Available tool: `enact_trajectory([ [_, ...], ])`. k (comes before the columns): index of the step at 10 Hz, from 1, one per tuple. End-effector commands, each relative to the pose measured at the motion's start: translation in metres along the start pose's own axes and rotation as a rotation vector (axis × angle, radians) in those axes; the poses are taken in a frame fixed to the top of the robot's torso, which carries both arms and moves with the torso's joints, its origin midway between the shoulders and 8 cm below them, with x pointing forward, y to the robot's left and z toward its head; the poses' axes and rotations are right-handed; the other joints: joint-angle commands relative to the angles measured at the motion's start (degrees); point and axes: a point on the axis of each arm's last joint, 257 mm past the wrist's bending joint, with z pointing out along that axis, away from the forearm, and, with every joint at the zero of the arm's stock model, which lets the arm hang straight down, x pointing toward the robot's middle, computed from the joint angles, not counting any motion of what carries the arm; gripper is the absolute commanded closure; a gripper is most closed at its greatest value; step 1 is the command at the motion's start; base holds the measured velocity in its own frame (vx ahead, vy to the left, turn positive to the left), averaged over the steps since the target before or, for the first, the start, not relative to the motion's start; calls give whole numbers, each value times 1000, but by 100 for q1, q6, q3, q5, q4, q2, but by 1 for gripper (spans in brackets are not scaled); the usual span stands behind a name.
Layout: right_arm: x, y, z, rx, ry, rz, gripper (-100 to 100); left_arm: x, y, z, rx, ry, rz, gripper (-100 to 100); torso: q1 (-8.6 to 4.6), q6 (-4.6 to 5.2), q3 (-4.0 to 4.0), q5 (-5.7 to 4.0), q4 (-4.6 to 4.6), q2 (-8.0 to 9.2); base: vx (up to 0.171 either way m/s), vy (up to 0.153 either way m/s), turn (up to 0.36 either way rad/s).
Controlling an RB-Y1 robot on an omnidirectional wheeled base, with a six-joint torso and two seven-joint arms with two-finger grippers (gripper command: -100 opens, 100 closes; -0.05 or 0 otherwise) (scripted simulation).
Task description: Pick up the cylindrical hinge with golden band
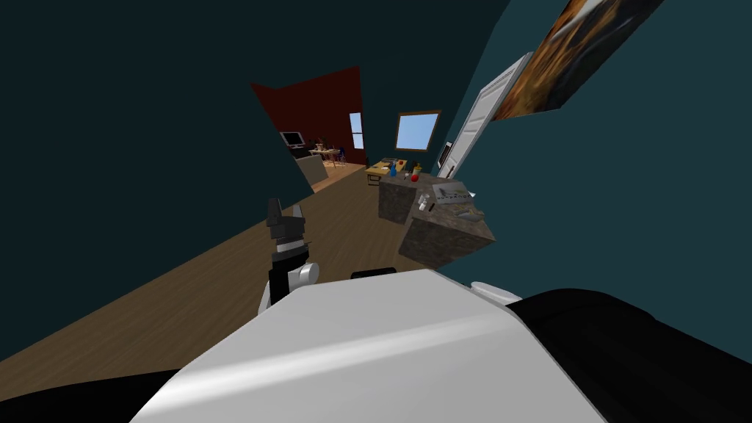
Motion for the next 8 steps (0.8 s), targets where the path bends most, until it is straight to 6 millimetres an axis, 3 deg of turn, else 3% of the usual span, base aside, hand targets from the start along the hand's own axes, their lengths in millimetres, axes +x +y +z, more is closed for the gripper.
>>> enact_trajectory([
  [1, 11, -14, -16, 24, 58, -21, -100, 0, 0, 0, 0, 0, 0, 0, 0, 0, 0, 0, 0, 0, 45, 7, 104],
  [2, 28, -26, -31, 47, 114, -32, -100, 0, 0, 0, 0, 0, 0, 0, 0, 3, -2, 0, -1, -2, 67, 6, 171],
  [4, 30, -34, -44, 63, 147, -49, -100, 0, 0, 0, 0, 0, 0, 0, -2, 3, -6, 0, -2, -9, 43, -1, 49],
  [5, 44, -48, -64, 91, 207, -66, -100, 0, 0, 0, 0, 0, 0, 0, -1, 5, -1, -1, 0, 0, 69, 9, 200],
  [8, 54, -73, -105, 145, 309, -107, -100, 0, 0, 0, 0, 0, 0, 0, -4, 1, -10, -1, -4, -18, 78, -9, 126],
])
